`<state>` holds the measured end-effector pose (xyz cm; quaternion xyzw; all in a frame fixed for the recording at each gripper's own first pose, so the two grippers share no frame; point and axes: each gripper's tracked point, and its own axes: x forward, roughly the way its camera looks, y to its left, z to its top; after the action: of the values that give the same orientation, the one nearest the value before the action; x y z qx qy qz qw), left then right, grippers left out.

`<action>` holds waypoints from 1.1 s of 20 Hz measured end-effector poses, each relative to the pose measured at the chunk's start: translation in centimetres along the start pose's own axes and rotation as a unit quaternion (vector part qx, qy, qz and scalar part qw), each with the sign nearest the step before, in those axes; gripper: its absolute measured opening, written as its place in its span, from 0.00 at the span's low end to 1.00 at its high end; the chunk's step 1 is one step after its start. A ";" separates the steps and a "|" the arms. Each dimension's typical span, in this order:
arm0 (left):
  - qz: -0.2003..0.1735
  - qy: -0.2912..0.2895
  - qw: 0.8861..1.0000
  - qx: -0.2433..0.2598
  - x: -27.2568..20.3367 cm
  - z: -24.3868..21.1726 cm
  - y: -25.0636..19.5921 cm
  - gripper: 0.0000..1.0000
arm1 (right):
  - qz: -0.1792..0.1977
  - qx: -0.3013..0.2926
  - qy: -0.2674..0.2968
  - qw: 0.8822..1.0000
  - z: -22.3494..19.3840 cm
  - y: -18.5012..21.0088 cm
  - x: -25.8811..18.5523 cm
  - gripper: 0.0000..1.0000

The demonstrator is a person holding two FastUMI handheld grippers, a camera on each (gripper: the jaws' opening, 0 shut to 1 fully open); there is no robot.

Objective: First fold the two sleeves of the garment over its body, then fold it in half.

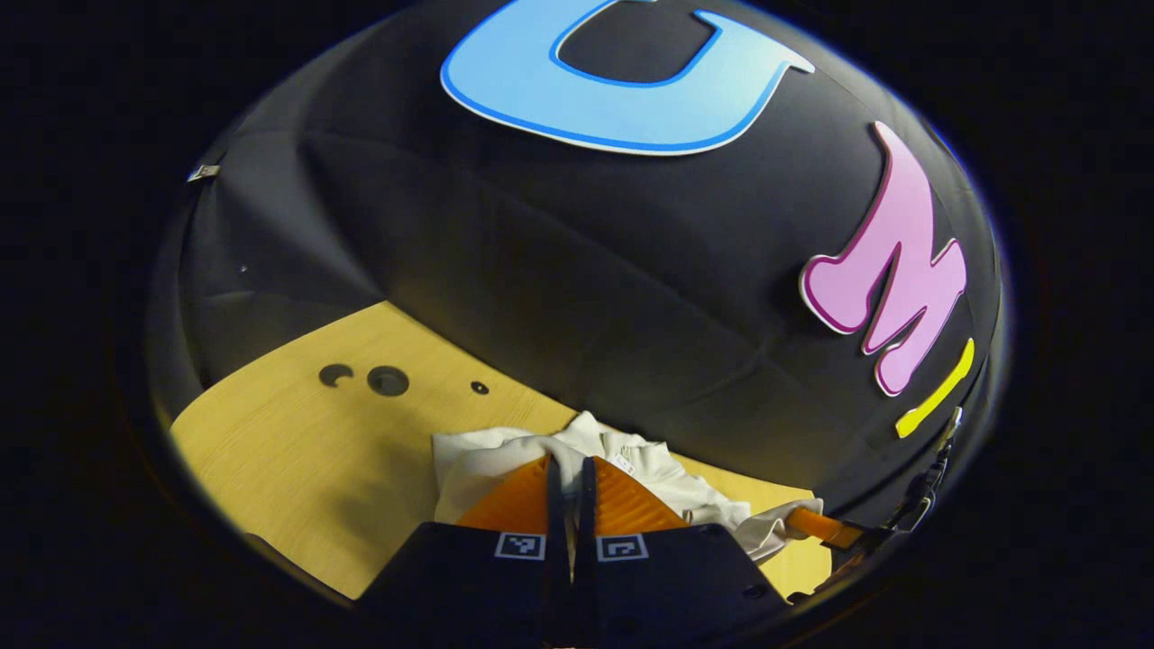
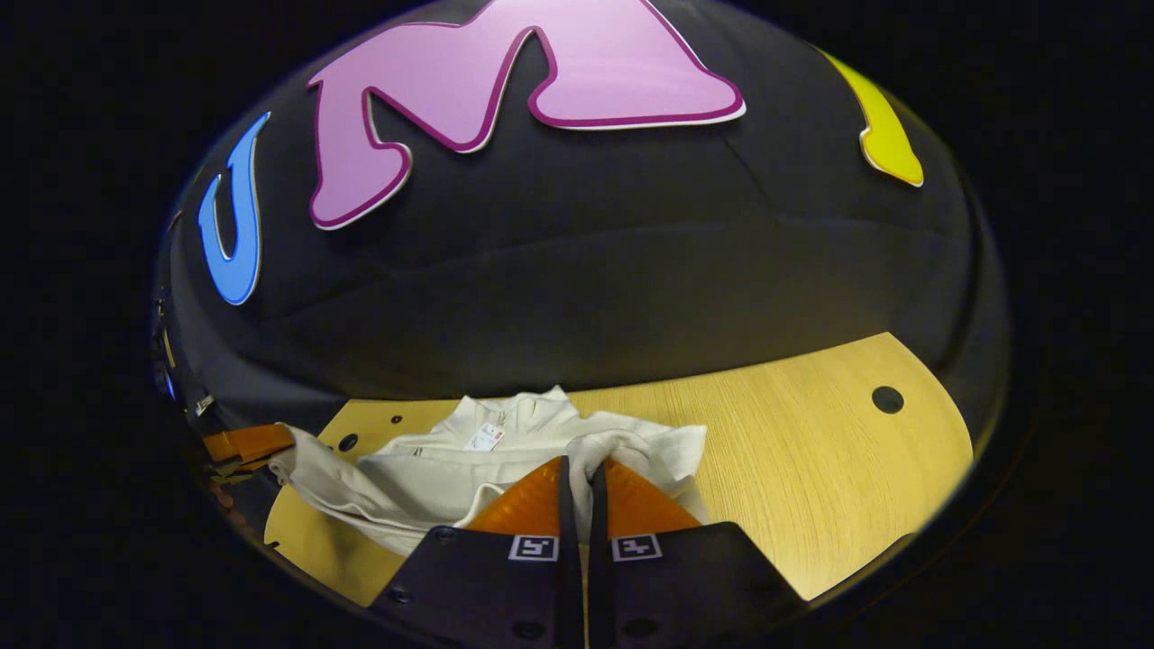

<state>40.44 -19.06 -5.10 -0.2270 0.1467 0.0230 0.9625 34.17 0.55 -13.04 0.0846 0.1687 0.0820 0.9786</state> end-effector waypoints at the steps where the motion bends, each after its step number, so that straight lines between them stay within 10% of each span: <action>1: -0.001 -0.001 1.000 0.004 1.4 0.2 0.2 0.06 | -0.005 -0.002 -0.005 1.000 0.1 -0.3 1.3 0.07; 11: 0.038 0.000 0.975 0.220 11.3 -2.5 3.5 0.06 | -0.037 -0.079 -0.037 0.995 -1.9 -1.4 9.2 0.07; 16: 0.094 -0.011 0.959 0.267 10.7 -1.9 4.4 0.45 | -0.021 -0.038 -0.032 0.999 -2.0 -0.8 8.6 0.28; 20: 0.088 -0.042 0.961 0.260 7.4 0.6 3.2 0.87 | -0.014 -0.033 -0.059 0.998 -0.5 -0.9 5.9 0.87; 22: 0.083 -0.059 0.961 0.258 5.0 2.1 2.2 0.99 | -0.020 -0.039 -0.067 0.997 0.0 -1.0 3.7 0.91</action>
<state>45.54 -16.27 -5.73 0.0433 0.1092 0.0779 0.9900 37.79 0.25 -14.42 0.0481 0.1010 0.0634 0.9917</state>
